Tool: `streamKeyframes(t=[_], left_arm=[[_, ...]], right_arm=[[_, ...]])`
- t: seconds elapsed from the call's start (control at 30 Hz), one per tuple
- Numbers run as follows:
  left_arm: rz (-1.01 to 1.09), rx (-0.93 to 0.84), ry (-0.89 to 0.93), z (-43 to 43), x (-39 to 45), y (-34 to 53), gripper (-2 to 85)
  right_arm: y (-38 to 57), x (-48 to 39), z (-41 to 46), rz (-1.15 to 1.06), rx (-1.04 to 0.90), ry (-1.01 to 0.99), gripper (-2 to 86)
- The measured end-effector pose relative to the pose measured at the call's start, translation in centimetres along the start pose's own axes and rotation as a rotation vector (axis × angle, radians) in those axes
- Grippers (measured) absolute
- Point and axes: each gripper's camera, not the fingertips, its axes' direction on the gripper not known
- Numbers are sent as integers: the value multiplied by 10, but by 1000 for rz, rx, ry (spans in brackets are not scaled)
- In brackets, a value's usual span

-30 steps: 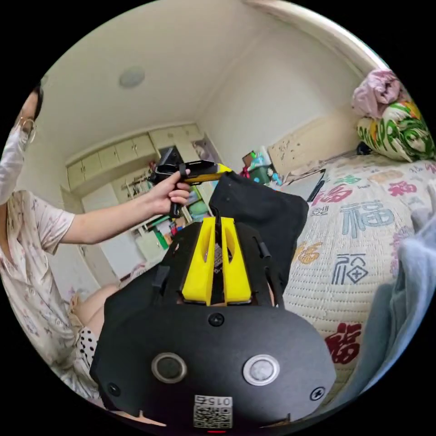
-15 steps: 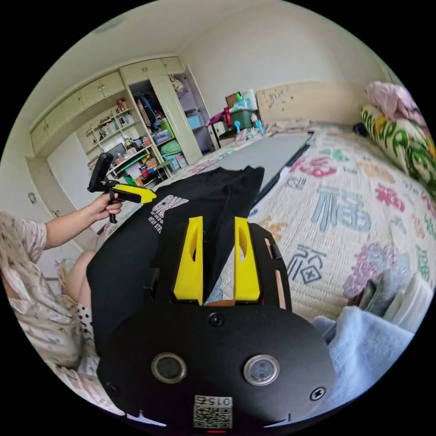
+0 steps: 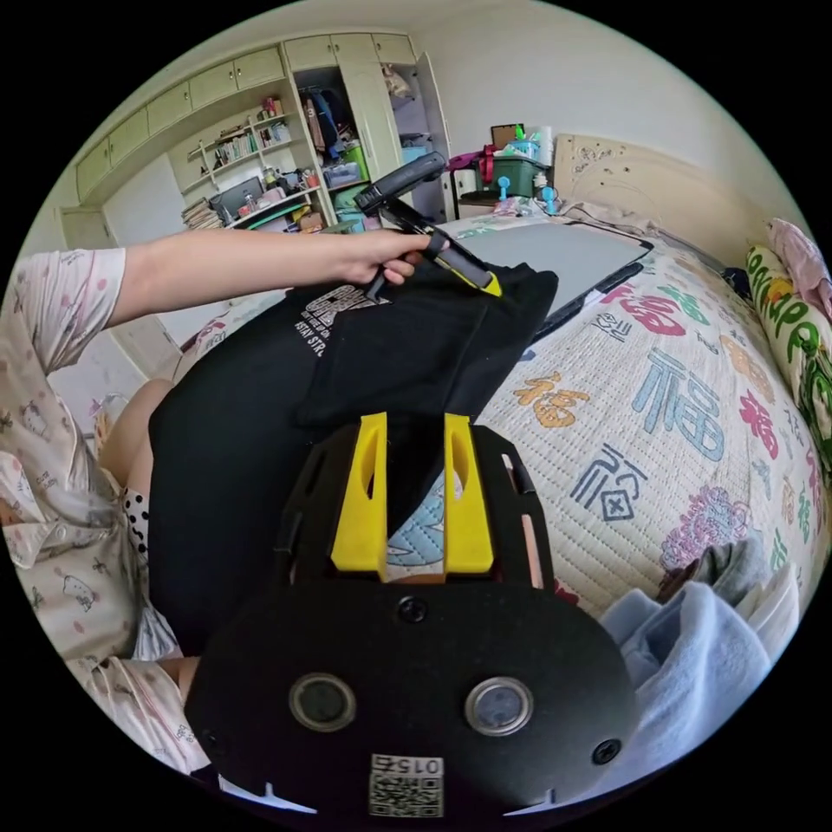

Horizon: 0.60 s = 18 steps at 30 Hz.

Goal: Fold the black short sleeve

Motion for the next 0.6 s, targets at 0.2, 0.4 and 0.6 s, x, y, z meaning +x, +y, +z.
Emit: streamKeyframes(t=[0.2,0.4,0.6], left_arm=[[-20,19,31,14,-5,-3,40],[-2,10,45,27,11,-24,7],[42,70,51,47,63,-62,11]], right_arm=[[-1,24,34,57,-80,34,73],[3,58,29,107,-42,26,38],[5,98,25,166,-47,75,31]])
